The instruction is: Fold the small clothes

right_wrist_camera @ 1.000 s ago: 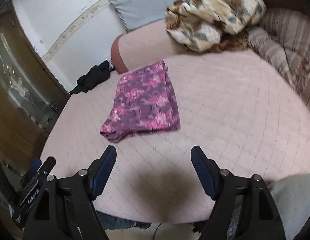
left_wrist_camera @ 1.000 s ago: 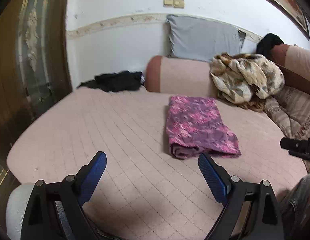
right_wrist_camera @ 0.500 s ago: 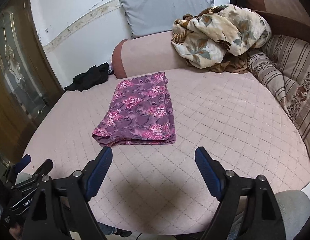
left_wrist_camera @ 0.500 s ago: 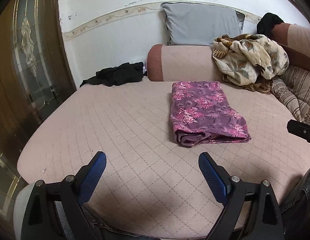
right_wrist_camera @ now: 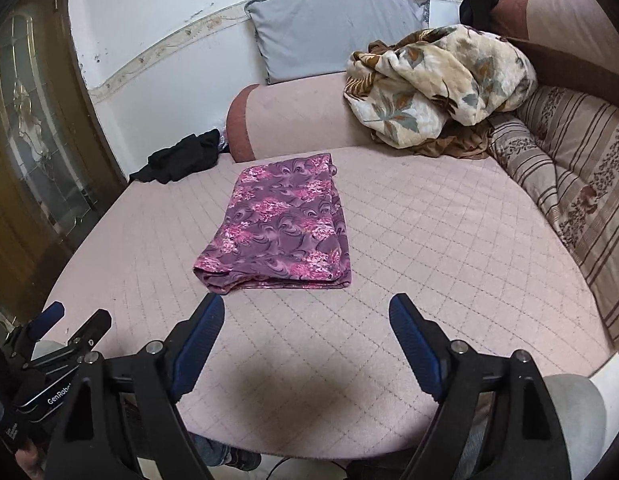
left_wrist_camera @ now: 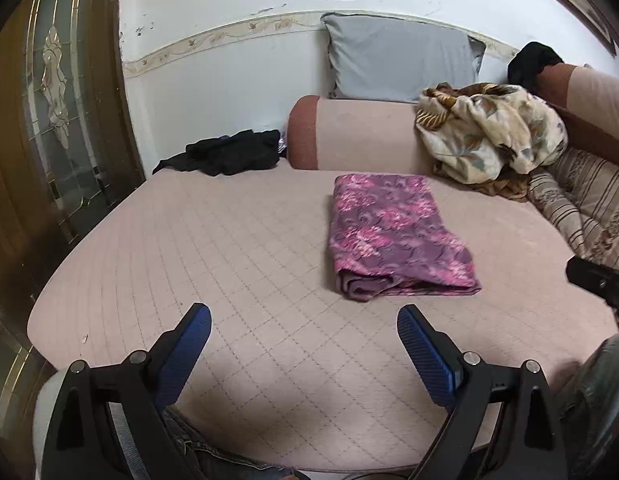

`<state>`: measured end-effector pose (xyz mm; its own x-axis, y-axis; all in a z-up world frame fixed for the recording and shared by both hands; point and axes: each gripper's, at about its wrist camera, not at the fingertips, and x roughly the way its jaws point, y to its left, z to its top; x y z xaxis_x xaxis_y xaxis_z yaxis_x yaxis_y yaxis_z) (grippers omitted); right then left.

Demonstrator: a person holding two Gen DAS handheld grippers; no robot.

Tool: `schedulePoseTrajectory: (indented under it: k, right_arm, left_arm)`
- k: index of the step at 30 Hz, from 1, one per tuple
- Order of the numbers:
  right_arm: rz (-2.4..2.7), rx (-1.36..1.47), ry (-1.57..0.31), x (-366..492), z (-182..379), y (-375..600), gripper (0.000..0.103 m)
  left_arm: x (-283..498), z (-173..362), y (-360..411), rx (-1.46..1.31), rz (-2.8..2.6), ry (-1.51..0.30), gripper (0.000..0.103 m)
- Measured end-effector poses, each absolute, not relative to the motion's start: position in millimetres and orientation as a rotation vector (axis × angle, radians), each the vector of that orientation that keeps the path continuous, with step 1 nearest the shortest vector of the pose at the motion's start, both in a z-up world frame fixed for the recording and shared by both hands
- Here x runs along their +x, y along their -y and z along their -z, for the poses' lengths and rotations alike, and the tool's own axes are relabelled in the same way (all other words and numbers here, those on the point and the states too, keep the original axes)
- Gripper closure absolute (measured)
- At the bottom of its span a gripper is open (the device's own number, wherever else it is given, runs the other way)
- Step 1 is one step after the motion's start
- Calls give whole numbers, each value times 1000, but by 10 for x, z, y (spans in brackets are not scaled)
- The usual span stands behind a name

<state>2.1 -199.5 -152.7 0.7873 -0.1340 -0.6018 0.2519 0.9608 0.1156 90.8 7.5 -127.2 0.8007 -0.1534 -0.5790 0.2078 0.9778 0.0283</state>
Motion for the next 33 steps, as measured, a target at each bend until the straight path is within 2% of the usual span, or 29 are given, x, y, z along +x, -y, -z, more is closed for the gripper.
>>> schedulePoseTrajectory:
  k: [10,33]
  right_arm:
    - [245,168,-633,-82,1252,1820,19]
    - [221,172,-598,-163,1055,1738,19]
  left_arm:
    - [675,827,-25,100,234,-545,3]
    - [508,585,-137,78,212,-543,3]
